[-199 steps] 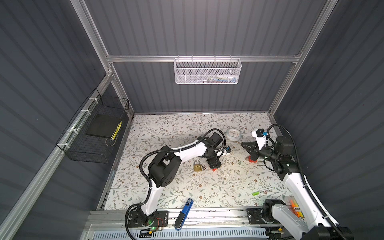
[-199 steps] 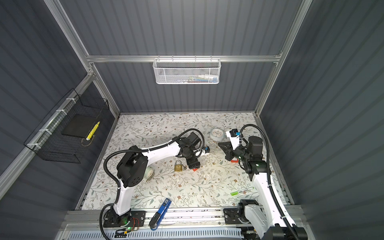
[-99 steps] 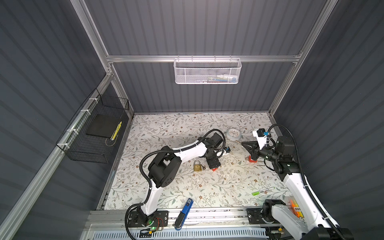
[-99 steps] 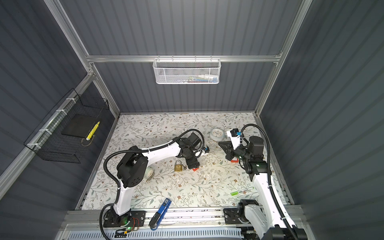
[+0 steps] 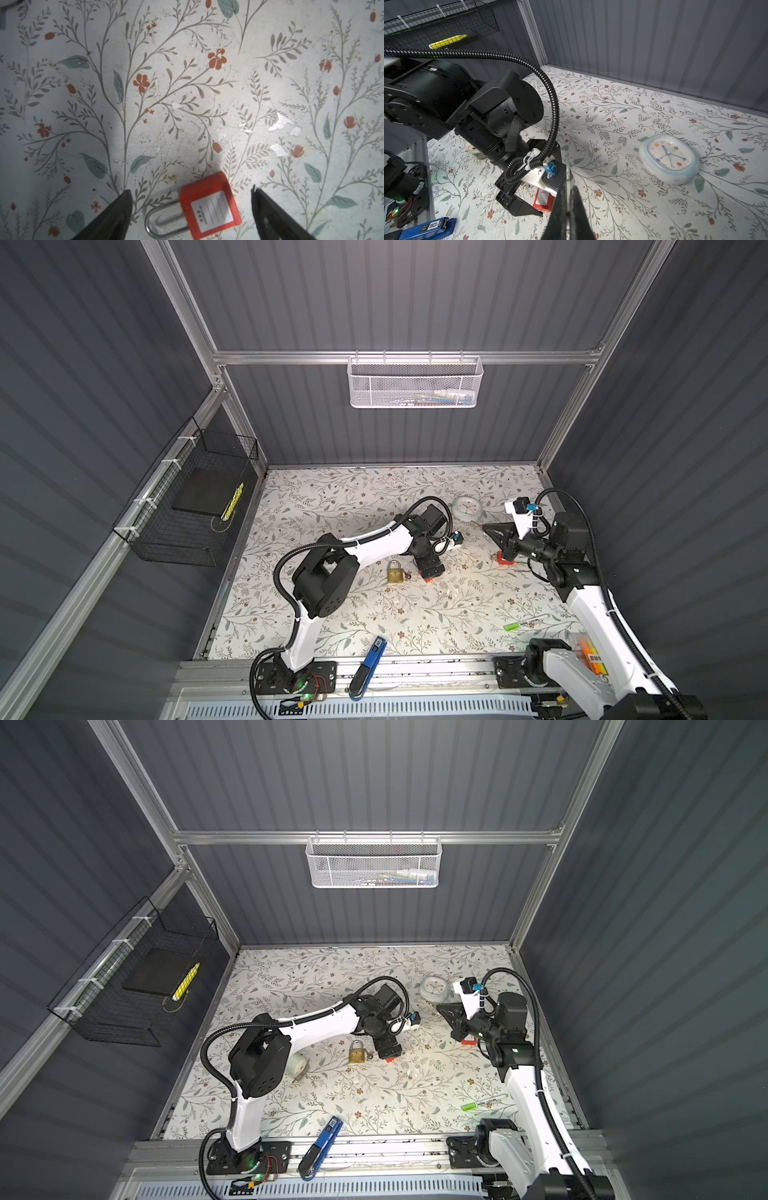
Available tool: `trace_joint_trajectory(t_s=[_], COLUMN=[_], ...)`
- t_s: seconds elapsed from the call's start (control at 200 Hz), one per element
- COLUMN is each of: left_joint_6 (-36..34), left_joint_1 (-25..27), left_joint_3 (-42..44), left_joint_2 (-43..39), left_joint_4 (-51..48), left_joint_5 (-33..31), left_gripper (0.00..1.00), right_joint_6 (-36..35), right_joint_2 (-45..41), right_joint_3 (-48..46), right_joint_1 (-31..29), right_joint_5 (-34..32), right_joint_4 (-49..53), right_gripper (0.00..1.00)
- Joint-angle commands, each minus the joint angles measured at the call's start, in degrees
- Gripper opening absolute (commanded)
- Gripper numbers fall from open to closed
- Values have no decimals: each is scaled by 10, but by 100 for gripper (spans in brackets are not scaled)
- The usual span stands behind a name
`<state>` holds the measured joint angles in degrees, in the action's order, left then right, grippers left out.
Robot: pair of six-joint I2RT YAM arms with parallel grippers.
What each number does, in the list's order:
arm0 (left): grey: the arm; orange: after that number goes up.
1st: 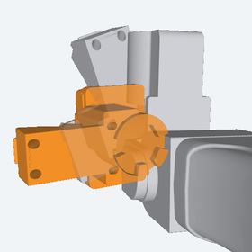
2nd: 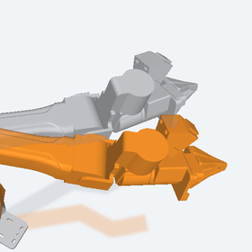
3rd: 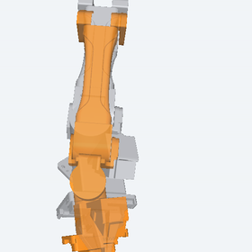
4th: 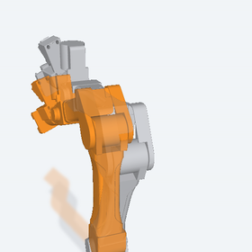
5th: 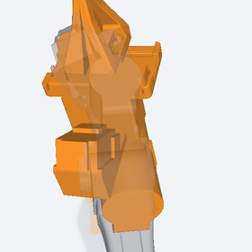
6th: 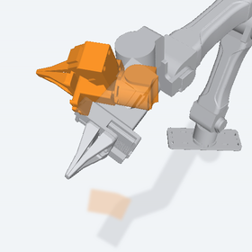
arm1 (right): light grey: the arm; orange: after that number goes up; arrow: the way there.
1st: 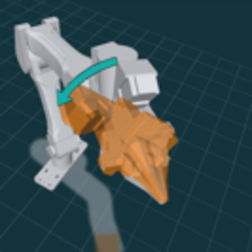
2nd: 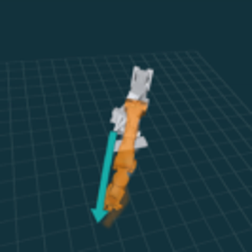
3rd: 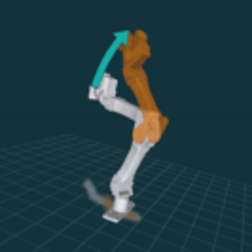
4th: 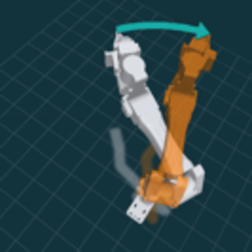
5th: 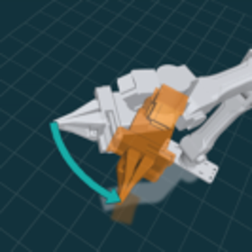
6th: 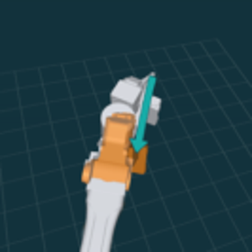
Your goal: Lock with the key
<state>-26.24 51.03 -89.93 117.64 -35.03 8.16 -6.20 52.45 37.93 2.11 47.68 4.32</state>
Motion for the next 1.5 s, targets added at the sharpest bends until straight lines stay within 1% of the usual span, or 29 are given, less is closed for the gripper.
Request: trace_joint_trajectory(t_s=[0.0, 0.225, 0.31, 0.465, 0.72, 1.04, 1.321, 1.496], left_joint_6=[4, 4, 3, 2, 15, 7, 5, 2], left_joint_1=[6, 10, 10, 10, 11, 11, 10, 10], left_joint_3=[-5, 6, 6, 10, 15, 13, -3, 2], left_joint_2=[0, 9, 12, 14, 10, 23, 26, 24], left_joint_4=[-23, -27, -30, -35, -28, -50, -78, -87], left_joint_5=[4, -40, -45, -42, -14, -70, -97, -107], left_gripper=[91, 91, 92, 92, 93, 93, 93, 93], right_joint_6=[2, 11, 9, 9, 10, 8, 12, 13], right_joint_2=[0, 3, 3, 4, 11, 15, 19, 20], right_joint_3=[-6, -5, -4, -4, -3, 1, 3, 2], right_joint_1=[2, 2, 2, 2, 2, 2, 1, 2], right_joint_5=[11, 22, 21, 22, 24, 26, 29, 29], right_joint_4=[-3, -8, -5, -4, -7, -4, -7, -7], right_gripper=[0, 0, 0, 0, 0, 0, 0, 0])
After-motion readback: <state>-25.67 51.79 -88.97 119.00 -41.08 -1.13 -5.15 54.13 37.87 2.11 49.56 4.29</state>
